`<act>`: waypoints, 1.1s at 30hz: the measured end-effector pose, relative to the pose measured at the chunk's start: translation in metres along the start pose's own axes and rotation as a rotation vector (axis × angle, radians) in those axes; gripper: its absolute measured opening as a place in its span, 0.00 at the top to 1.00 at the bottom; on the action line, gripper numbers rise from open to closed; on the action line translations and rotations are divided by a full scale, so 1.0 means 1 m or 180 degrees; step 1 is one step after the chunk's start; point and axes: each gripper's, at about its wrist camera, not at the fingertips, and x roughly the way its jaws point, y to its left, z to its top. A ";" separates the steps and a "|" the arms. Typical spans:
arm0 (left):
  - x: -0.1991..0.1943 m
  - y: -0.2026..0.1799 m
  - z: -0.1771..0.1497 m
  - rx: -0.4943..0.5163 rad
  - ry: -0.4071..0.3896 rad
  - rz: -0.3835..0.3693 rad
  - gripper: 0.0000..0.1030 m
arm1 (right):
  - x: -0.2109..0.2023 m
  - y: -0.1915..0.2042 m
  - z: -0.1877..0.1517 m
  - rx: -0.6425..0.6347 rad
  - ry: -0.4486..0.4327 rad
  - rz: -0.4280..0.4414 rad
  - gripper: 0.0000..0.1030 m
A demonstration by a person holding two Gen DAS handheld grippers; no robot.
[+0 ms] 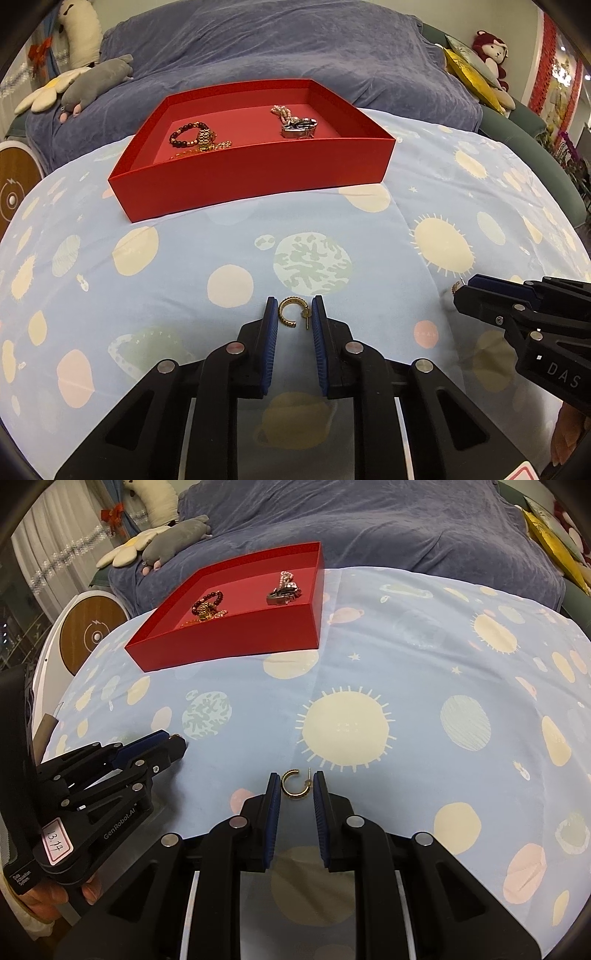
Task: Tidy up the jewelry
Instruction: 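Close the left gripper on one gold hoop earring while the right gripper grasps the other, then carry both hoop earrings into the red box and open both grippers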
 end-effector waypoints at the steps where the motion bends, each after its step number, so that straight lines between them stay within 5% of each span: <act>1: -0.001 0.001 0.001 -0.0018 -0.0005 -0.0003 0.85 | 0.001 0.000 0.000 -0.0004 -0.0001 0.0002 0.83; 33: -0.040 0.067 0.032 -0.0536 -0.0283 0.0061 0.85 | 0.009 0.060 0.048 -0.0143 -0.0225 0.0225 0.83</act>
